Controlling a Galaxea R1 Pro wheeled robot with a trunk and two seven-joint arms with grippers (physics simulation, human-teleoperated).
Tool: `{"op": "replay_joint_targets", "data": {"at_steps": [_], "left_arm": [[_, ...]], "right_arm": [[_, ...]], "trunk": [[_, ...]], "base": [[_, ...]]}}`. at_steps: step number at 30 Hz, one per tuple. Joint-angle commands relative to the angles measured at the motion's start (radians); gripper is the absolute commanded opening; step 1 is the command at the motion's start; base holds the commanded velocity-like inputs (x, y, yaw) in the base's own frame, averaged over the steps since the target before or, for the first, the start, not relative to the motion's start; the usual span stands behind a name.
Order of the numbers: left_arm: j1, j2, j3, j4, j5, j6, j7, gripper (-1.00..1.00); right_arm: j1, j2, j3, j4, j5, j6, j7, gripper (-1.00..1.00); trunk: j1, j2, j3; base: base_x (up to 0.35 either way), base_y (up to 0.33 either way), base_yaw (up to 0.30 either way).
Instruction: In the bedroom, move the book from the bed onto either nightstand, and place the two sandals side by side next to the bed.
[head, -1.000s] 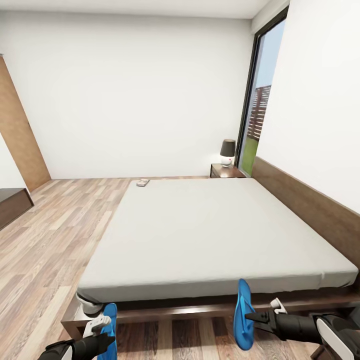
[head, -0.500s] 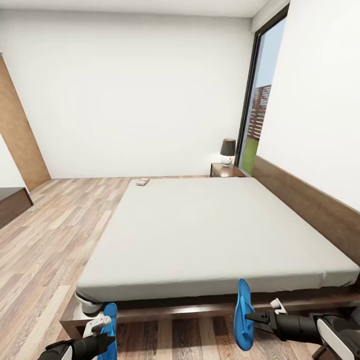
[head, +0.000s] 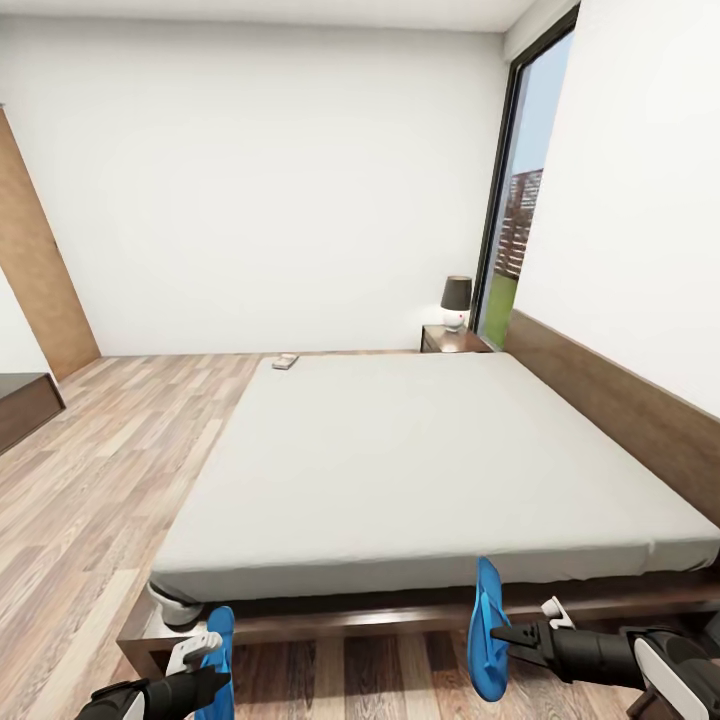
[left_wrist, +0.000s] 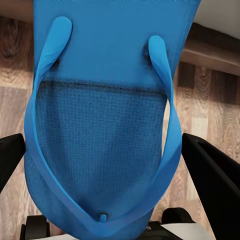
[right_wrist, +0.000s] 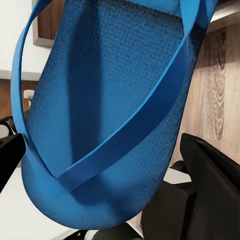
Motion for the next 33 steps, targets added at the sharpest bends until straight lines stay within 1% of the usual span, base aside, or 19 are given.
{"op": "replay_joint_targets", "data": {"at_steps": [1,33], "left_arm": [[-0.001,-0.001,0.009,-0.002,-0.006,0.008,-0.007,-1.0],[0.001,-0.001,0.009,-0.002,-0.006,0.008,-0.007,-1.0]], "right_arm": [[-0.001,-0.001,0.004,0.0,-0.008,0.006,0.0,-1.0],[-0.001,-0.001,0.004,0.004,-0.008,0.006,0.0,-1.0]], "trunk": [[0.004,-0.008,-0.004],[0.127,-0.232,-0.105]], "base": [[0.0,0.0,0.0],[0.0,0.0,0.0]]}}
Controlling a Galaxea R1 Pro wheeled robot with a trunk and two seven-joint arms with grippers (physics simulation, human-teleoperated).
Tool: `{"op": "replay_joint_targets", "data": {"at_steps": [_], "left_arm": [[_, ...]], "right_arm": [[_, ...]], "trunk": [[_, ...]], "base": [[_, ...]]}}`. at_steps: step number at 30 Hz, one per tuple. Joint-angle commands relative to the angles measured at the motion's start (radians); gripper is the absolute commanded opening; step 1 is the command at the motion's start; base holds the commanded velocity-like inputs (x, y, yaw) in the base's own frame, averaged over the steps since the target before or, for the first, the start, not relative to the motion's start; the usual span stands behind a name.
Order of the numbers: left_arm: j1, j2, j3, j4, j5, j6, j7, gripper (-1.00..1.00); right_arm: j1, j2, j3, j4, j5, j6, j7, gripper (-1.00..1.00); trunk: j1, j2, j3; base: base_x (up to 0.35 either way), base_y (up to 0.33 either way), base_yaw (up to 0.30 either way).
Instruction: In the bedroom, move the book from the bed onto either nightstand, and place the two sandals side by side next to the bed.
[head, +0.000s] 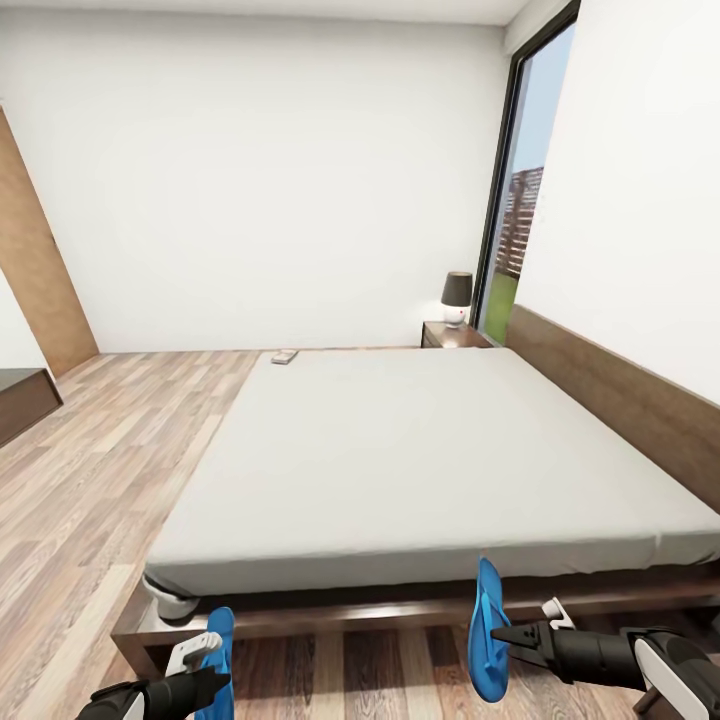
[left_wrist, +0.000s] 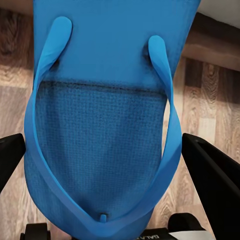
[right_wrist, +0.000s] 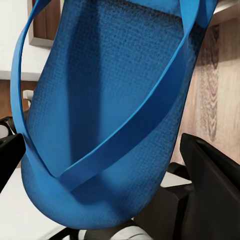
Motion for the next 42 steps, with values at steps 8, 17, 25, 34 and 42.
{"op": "replay_joint_targets", "data": {"at_steps": [8,17,25,34,42], "left_arm": [[-0.001,-0.001,0.009,-0.002,-0.006,0.008,-0.007,-1.0],[-0.001,-0.001,0.009,-0.002,-0.006,0.008,-0.007,-1.0],[-0.001,-0.001,0.009,-0.002,-0.006,0.008,-0.005,-1.0],[-0.001,-0.02,-0.025,0.001,-0.013,0.009,-0.005,-1.0],[-0.001,-0.021,-0.028,0.001,-0.014,0.009,-0.005,-1.0]], "right_arm": [[-0.001,-0.001,0.004,0.0,-0.009,0.006,0.0,-1.0],[-0.001,-0.001,0.004,0.0,-0.007,0.006,0.0,-1.0],[-0.001,-0.001,0.004,0.001,-0.007,0.006,0.0,-1.0],[-0.001,-0.001,0.004,0.001,-0.007,0.006,0.0,-1.0],[-0.001,-0.001,0.004,0.001,-0.007,0.006,0.0,-1.0]], "trunk": [[0.031,-0.057,-0.026],[0.065,-0.12,-0.054],[0.096,-0.176,-0.08],[0.13,-0.239,-0.108],[0.161,-0.295,-0.133]], "base": [[0.0,0.0,0.0],[0.0,0.0,0.0],[0.0,0.0,0.0],[0.0,0.0,0.0],[0.0,0.0,0.0]]}}
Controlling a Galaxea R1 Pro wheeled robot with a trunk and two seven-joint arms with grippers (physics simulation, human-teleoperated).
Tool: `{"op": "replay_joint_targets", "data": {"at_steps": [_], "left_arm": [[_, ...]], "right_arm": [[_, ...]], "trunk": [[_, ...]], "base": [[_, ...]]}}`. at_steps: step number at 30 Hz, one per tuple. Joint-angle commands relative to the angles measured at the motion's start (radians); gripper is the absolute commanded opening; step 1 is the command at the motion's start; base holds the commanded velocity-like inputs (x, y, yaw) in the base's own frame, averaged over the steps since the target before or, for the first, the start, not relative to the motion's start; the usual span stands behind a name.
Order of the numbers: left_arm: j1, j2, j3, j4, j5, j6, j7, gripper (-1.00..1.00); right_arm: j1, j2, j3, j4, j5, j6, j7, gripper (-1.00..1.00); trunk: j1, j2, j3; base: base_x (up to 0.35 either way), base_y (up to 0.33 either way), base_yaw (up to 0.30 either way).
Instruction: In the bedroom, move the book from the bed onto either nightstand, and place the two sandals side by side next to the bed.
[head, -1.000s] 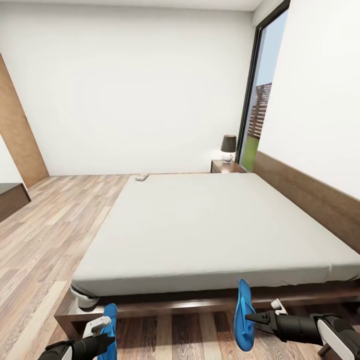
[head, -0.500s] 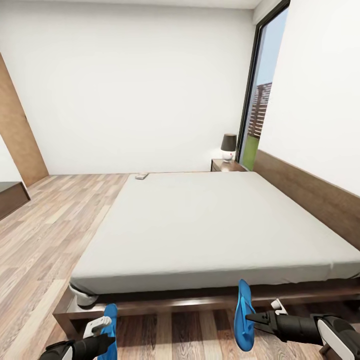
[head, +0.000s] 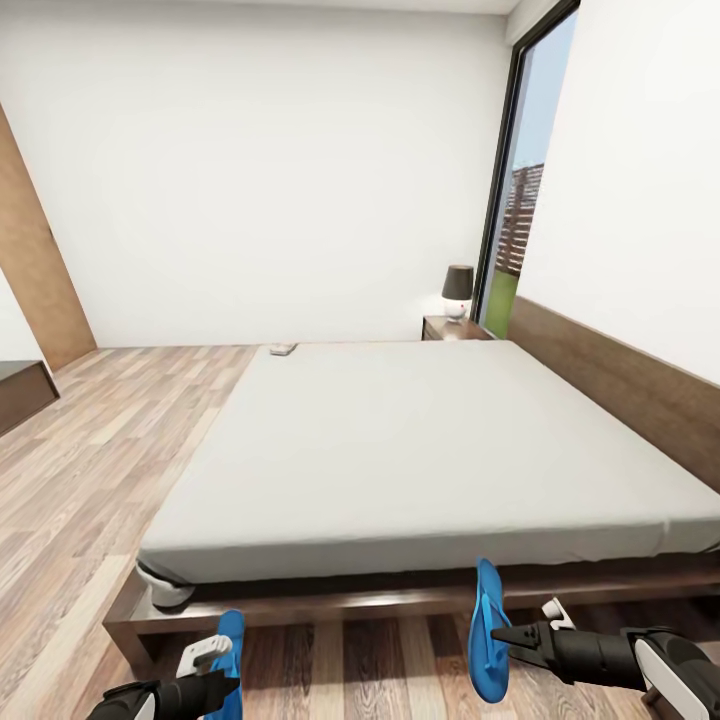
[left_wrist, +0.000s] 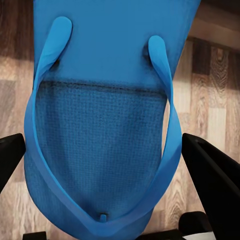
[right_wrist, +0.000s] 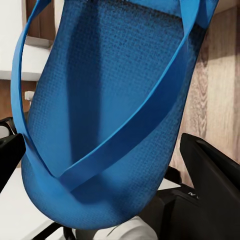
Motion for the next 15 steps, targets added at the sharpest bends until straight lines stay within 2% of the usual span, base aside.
{"op": "replay_joint_targets", "data": {"at_steps": [1,15], "left_arm": [[-0.001,-0.001,0.009,-0.002,-0.007,0.007,-0.007,-1.0],[-0.001,0.004,0.01,-0.003,-0.007,0.006,-0.007,-1.0]], "right_arm": [[-0.001,-0.001,0.004,0.0,-0.009,0.006,0.0,-1.0],[-0.001,-0.001,0.004,0.0,-0.009,0.006,0.0,-1.0]], "trunk": [[0.004,-0.008,-0.004],[0.058,-0.106,-0.048]], "base": [[0.0,0.0,0.0],[0.0,0.0,0.0]]}}
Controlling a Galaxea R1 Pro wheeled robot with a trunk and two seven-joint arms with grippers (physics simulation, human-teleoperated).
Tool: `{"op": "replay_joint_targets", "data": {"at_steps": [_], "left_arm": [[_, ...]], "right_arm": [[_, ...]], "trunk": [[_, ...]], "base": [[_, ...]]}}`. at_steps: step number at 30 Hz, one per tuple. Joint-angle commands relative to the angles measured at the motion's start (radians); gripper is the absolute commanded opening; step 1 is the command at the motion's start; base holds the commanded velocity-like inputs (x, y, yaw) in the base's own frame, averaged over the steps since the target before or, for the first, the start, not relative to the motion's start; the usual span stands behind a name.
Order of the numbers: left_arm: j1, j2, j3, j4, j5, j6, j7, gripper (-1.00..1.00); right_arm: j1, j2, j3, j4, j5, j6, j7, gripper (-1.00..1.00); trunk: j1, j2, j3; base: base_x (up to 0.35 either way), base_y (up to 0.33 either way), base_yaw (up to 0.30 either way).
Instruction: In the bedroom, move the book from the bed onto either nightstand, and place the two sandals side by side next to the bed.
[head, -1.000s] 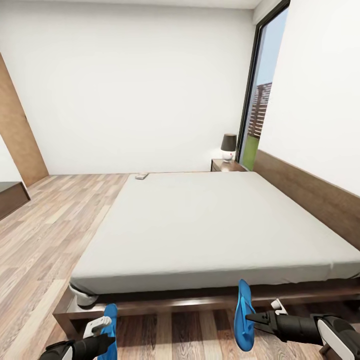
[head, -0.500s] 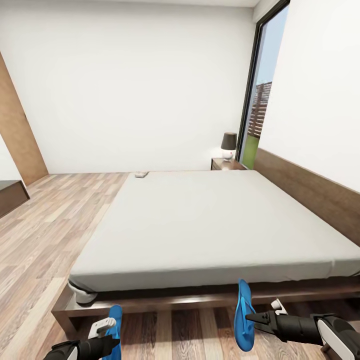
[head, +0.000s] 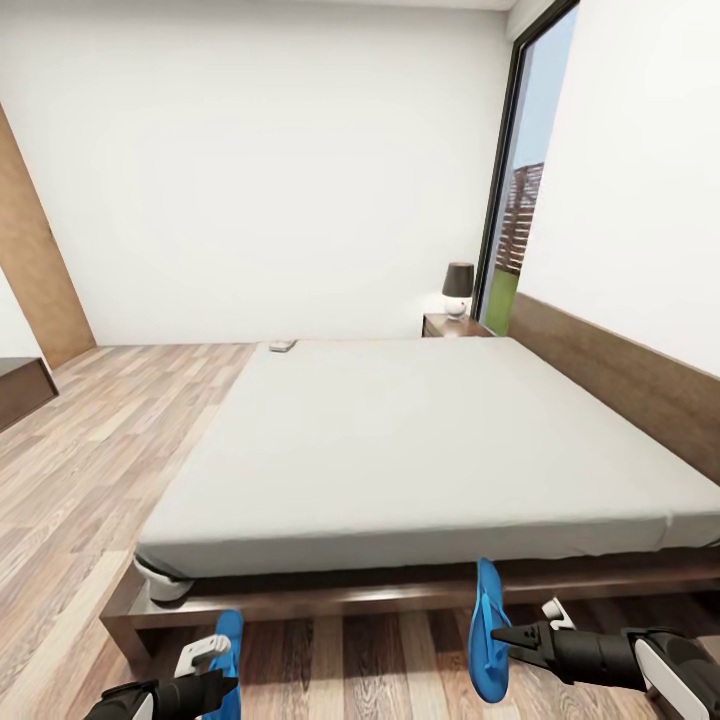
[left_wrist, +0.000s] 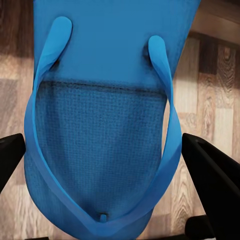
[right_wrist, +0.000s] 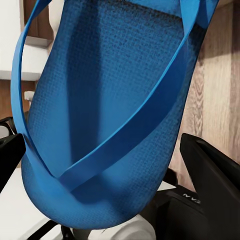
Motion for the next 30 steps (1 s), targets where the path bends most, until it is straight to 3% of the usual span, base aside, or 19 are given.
{"op": "replay_joint_targets", "data": {"at_steps": [1,30], "left_arm": [[-0.001,-0.001,0.008,-0.001,-0.007,0.007,-0.007,-1.0],[-0.001,0.001,0.009,-0.002,-0.007,0.007,-0.007,-1.0]], "right_arm": [[-0.001,-0.001,0.004,0.0,-0.009,0.006,0.0,-1.0],[-0.001,-0.001,0.004,-0.001,-0.009,0.006,0.0,-1.0]], "trunk": [[0.004,-0.008,-0.004],[0.115,-0.211,-0.095]], "base": [[0.0,0.0,0.0],[0.0,0.0,0.0]]}}
